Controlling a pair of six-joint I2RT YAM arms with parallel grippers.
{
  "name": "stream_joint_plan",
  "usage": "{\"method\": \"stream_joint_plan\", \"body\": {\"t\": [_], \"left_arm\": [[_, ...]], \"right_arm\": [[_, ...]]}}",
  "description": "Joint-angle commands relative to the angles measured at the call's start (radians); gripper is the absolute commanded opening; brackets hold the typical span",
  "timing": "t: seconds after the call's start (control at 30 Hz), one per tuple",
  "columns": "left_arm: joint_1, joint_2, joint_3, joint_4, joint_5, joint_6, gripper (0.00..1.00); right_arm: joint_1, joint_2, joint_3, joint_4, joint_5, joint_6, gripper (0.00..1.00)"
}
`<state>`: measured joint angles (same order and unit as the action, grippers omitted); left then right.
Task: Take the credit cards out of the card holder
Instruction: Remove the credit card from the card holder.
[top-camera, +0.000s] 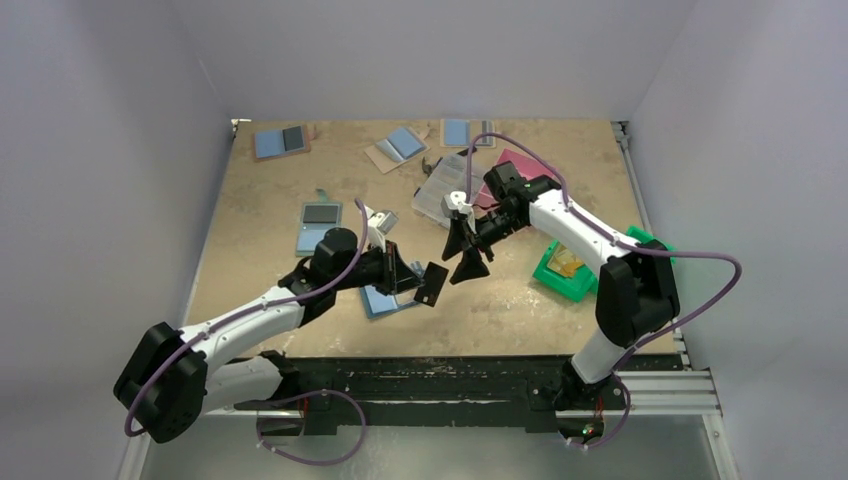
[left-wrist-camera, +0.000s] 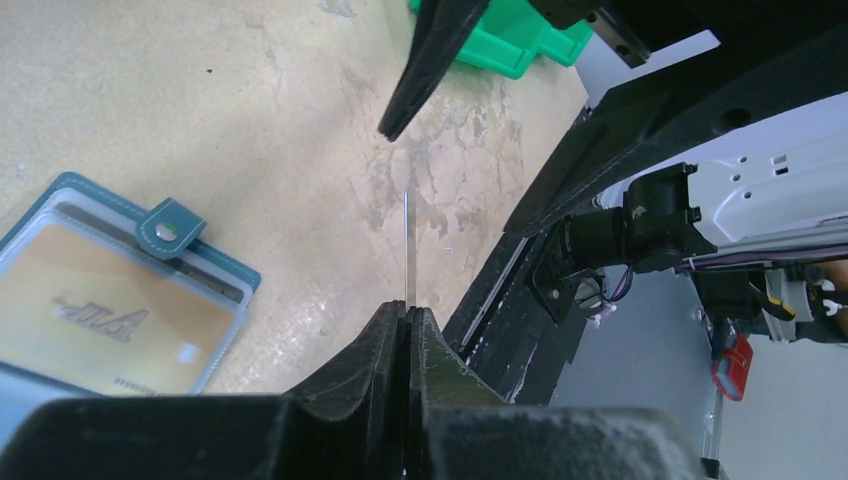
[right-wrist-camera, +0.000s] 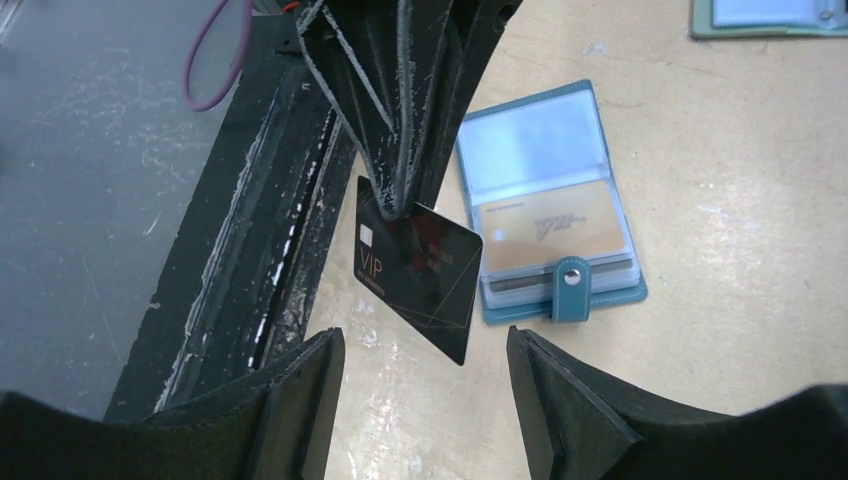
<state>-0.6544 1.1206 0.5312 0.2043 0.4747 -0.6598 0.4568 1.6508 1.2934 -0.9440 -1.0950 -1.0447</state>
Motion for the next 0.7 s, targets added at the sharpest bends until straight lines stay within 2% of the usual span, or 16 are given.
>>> {"method": "stream_joint_plan", "body": {"t": [0.0,0.33,0.67], "left_arm": [[-0.030,0.021,0.057,0.064,-0.014,0.040,0.00],[-0.065,0.052,0.078,0.078,-0.025,0.049,0.00],[-0.076,0.041,0.068,0.084,-0.041,0.048,0.00]], "right_arm": [[0.001,0.007,-0.008,0.031,-0.031,0.057,0.69],[0.001,0.025,-0.010,0.022,-0.051,0.092,0.64],[0.005,0.039,-0.010,-0.008,-0.089,0.089,0.53]]}}
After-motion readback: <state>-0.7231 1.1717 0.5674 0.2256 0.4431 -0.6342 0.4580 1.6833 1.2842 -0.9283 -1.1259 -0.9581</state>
